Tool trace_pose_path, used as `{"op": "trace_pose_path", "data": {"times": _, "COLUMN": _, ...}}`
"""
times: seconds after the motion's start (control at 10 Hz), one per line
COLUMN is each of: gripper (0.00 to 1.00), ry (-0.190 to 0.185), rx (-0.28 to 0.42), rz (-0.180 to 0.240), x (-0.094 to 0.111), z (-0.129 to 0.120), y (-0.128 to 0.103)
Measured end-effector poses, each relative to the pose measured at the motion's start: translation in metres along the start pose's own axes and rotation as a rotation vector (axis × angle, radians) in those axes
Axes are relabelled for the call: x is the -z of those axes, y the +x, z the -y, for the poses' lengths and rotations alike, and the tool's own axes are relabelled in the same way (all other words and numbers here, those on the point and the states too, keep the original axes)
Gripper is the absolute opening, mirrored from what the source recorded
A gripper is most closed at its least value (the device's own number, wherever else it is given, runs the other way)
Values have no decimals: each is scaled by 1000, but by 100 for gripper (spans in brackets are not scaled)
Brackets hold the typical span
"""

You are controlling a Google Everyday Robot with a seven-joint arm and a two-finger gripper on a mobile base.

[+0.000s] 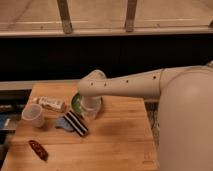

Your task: Knock the eraser over

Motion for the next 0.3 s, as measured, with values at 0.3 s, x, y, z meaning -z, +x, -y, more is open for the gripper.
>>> {"op": "trace_pose_path", "data": {"times": 0.3, "gripper": 6, "ry": 53, "rx": -70, "rz": 29, "x": 14, "z": 19, "y": 15}}
